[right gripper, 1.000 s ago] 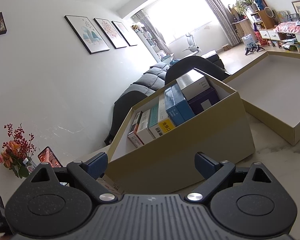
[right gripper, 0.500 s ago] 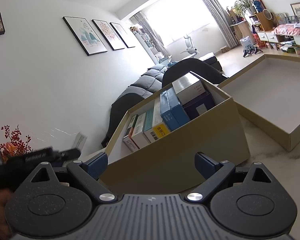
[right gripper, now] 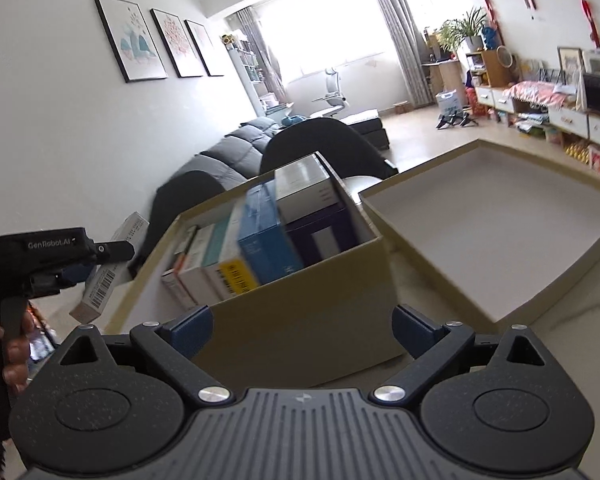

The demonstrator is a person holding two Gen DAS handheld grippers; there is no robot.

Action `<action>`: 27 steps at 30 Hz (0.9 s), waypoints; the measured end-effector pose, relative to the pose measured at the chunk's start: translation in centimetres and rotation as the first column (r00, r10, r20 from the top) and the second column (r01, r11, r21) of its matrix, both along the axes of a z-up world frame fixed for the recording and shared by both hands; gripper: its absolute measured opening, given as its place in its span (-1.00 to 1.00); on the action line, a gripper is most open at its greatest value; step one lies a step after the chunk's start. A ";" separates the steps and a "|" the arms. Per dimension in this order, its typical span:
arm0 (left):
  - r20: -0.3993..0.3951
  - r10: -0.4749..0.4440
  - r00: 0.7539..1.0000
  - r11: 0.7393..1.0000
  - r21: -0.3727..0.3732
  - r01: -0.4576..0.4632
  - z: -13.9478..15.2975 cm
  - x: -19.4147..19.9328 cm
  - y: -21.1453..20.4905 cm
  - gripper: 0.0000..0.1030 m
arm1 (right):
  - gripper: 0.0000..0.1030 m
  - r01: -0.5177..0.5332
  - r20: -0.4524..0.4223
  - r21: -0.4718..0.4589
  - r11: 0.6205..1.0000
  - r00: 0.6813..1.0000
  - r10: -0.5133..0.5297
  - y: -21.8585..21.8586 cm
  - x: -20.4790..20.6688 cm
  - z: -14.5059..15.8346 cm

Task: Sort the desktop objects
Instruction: 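Lower the Ebastine box into the beige box beside the blue boxes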

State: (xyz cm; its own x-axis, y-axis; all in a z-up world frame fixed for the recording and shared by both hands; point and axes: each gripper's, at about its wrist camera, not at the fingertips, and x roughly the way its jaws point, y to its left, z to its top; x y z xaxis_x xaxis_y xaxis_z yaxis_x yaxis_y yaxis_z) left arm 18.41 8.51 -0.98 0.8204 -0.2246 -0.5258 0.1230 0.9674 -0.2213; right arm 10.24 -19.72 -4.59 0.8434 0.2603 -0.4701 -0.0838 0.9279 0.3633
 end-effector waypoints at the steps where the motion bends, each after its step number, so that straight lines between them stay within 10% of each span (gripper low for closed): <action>1: -0.003 0.000 1.000 1.000 0.001 0.000 0.0 0.3 -0.1 -0.06 | 0.90 -0.002 -0.002 -0.008 1.000 1.000 0.002 0.0 0.3 0.0; 27: -0.132 0.115 0.985 0.993 0.003 -0.116 -1.6 8.8 -3.6 -0.06 | 0.91 -0.052 0.013 -0.002 0.999 0.999 0.052 -0.5 3.2 0.6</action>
